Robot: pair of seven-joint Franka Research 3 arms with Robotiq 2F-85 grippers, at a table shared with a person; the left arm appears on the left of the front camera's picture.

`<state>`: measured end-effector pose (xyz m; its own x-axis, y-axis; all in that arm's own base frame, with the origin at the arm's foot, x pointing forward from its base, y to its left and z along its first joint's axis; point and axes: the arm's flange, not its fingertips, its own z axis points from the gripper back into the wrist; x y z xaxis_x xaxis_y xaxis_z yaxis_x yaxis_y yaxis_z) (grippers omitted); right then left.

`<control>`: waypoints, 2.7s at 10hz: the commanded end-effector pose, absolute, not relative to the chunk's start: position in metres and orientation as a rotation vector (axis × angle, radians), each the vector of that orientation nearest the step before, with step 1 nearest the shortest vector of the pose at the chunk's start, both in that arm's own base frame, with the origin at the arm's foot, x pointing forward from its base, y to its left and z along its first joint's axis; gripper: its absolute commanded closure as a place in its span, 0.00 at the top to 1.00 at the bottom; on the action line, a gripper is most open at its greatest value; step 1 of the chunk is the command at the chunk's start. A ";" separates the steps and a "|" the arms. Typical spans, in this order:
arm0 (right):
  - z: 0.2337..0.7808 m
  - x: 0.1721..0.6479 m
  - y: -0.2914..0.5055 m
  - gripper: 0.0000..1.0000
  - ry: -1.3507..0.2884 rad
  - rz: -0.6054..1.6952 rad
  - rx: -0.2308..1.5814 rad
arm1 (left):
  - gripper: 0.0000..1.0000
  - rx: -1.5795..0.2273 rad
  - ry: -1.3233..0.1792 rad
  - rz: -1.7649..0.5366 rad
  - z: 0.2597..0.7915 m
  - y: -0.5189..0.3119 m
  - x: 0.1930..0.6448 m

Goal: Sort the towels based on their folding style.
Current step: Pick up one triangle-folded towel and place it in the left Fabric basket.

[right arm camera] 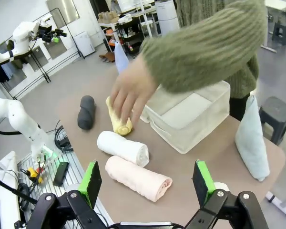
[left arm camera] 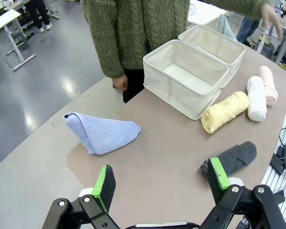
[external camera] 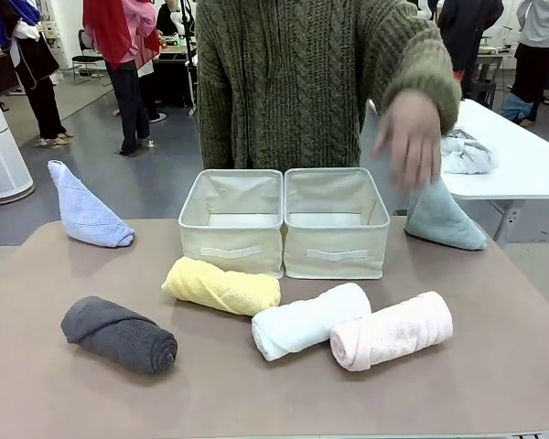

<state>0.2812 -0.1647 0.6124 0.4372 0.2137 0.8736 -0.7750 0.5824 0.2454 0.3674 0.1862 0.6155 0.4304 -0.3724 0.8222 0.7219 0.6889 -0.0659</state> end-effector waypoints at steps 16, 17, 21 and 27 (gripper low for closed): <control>0.614 0.283 -0.165 1.00 -0.934 0.694 0.725 | 1.00 0.712 -0.514 -1.428 0.537 -0.002 0.585; 0.614 0.283 -0.165 1.00 -0.934 0.694 0.725 | 1.00 0.712 -0.514 -1.428 0.537 -0.002 0.585; 0.614 0.283 -0.165 1.00 -0.934 0.694 0.725 | 1.00 0.613 -0.266 -1.676 0.584 0.005 0.624; 0.614 0.283 -0.165 1.00 -0.934 0.694 0.725 | 1.00 0.571 -0.061 -1.863 0.529 0.014 0.706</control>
<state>0.2804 -0.1649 0.6133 0.4395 0.2160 0.8719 -0.7734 0.5846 0.2451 0.6886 0.0124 0.5329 -0.2339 -0.9047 -0.3563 0.8832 -0.3508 0.3111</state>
